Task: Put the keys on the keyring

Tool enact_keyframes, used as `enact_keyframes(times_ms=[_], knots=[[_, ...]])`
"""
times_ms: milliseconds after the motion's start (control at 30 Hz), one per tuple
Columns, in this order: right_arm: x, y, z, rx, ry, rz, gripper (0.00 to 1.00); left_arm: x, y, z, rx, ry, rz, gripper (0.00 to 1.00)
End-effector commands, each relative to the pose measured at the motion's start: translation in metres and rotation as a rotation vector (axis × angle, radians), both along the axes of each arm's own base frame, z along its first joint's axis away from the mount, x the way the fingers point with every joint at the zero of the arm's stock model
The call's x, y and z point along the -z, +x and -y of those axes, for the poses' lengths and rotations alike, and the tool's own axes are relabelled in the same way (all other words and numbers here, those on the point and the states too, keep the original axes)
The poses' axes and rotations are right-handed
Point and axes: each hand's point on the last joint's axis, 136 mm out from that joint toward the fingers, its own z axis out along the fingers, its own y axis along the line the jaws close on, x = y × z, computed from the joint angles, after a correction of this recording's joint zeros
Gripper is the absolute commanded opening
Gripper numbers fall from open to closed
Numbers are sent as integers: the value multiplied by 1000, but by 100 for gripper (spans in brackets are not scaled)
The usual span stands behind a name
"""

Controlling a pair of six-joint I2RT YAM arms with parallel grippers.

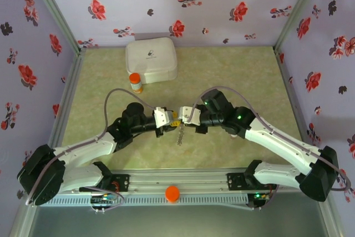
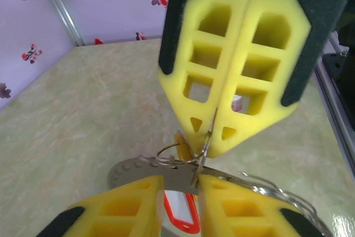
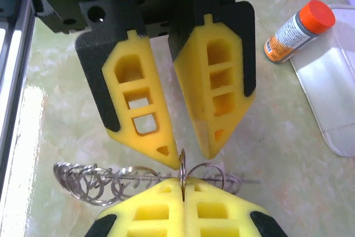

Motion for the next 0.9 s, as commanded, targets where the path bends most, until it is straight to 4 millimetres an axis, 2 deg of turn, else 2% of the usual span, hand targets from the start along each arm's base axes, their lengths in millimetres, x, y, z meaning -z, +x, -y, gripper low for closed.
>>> enact_keyframes(times_ms=[0,33,100,200,367,400,500,567,600,633,700,767,867], knots=[[-15,0,-3,-30,-3,50,0,-6,0,5,24,6,27,10],[-14,-1,-4,-34,-4,46,0,-7,0,6,32,4,34,6],[-13,-1,-6,-34,4,38,0,-10,-1,7,39,-8,38,6],[-8,-2,-9,-29,14,21,0,-14,-5,8,63,-35,15,14],[-12,-1,-15,-31,59,14,0,-14,-8,9,69,-68,-14,16],[-13,-1,-16,-31,65,15,0,-14,-8,10,73,-75,-15,14],[-14,1,-15,-21,68,20,0,-15,-6,12,79,-80,-9,0],[-15,0,-13,-7,81,16,0,-14,-6,12,80,-77,0,0],[-18,2,-11,14,107,9,7,-15,-6,11,80,-79,5,0],[-22,5,-8,42,151,-3,17,-13,-6,11,78,-81,7,0],[-27,12,2,89,250,-37,30,-14,-5,9,73,-101,21,0],[-28,15,10,113,307,-34,35,-16,-6,8,72,-135,37,0],[-23,13,14,112,312,-8,37,-23,-10,7,87,-195,43,0]])
